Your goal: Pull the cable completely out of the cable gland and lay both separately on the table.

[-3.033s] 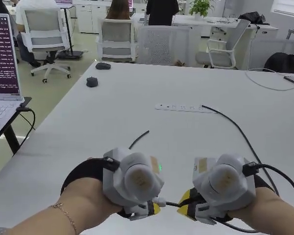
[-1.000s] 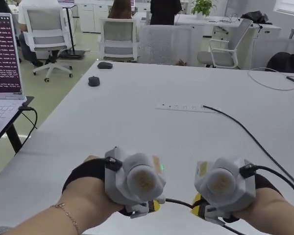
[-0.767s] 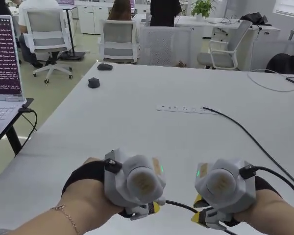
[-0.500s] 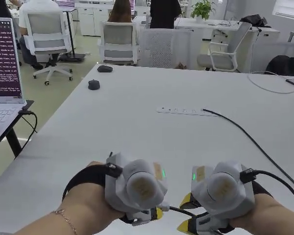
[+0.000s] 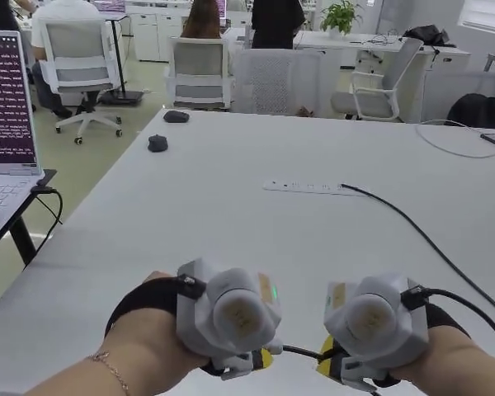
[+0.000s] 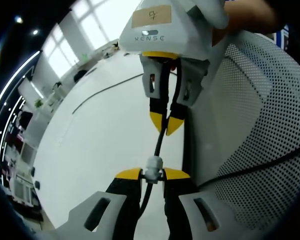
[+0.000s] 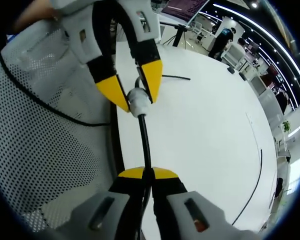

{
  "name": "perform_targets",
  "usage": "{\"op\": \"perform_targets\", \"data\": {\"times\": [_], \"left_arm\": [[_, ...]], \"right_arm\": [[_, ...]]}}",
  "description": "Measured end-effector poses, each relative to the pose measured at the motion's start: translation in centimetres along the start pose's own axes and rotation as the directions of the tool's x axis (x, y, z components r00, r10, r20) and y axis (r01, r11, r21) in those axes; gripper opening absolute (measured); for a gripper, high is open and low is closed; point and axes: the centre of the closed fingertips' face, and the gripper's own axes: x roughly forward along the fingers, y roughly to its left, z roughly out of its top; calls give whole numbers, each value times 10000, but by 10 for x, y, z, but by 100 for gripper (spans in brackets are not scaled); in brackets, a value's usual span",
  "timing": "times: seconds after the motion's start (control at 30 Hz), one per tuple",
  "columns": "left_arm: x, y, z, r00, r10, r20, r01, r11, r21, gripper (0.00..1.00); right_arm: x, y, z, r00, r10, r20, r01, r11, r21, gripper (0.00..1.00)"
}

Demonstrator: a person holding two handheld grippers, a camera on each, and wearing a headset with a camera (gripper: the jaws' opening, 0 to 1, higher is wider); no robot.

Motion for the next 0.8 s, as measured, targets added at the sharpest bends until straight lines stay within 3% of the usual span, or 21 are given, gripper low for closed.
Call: {"op": "perform_targets", "data": {"times": [0.13, 0.3, 0.37, 0.4, 0.47, 0.6, 0.67, 0.8], "left_arm": [[0, 1, 0, 10000, 62, 8, -62, 10000, -38, 17], [0, 2, 0, 9999, 101, -1, -101, 9999, -13, 17], [0, 1, -1, 10000, 71, 0, -71, 10000, -39, 17], [0, 1, -1, 10000, 64, 10, -64, 10000, -7, 17], [-1, 0, 0, 10000, 53, 29, -53, 10000, 32, 17], [-1, -2, 3, 9999, -62, 144, 60, 9999, 146, 17], [-1, -5, 6, 9995, -143, 277, 138, 9997, 195, 17], [0, -10, 8, 9989, -358, 309, 346, 9986, 389, 17]], "right_arm": [[1, -5, -19, 9956, -277, -898, 279, 9996, 9, 3], [1, -4, -20, 9945, -239, -1021, 215, 9995, -239, 4], [1, -3, -9, 9987, -207, -475, 197, 9996, -201, 12], [0, 0, 2, 10000, -82, 53, 82, 10000, -28, 15], [-3, 1, 14, 9980, -5, 629, 6, 10000, -9, 16], [-7, 7, 34, 9895, 114, 1439, -29, 9983, -587, 20], [-9, 15, 47, 9785, 460, 2010, -318, 9968, -730, 21], [-10, 20, 53, 9755, 588, 2120, -381, 9942, -1004, 16]]}}
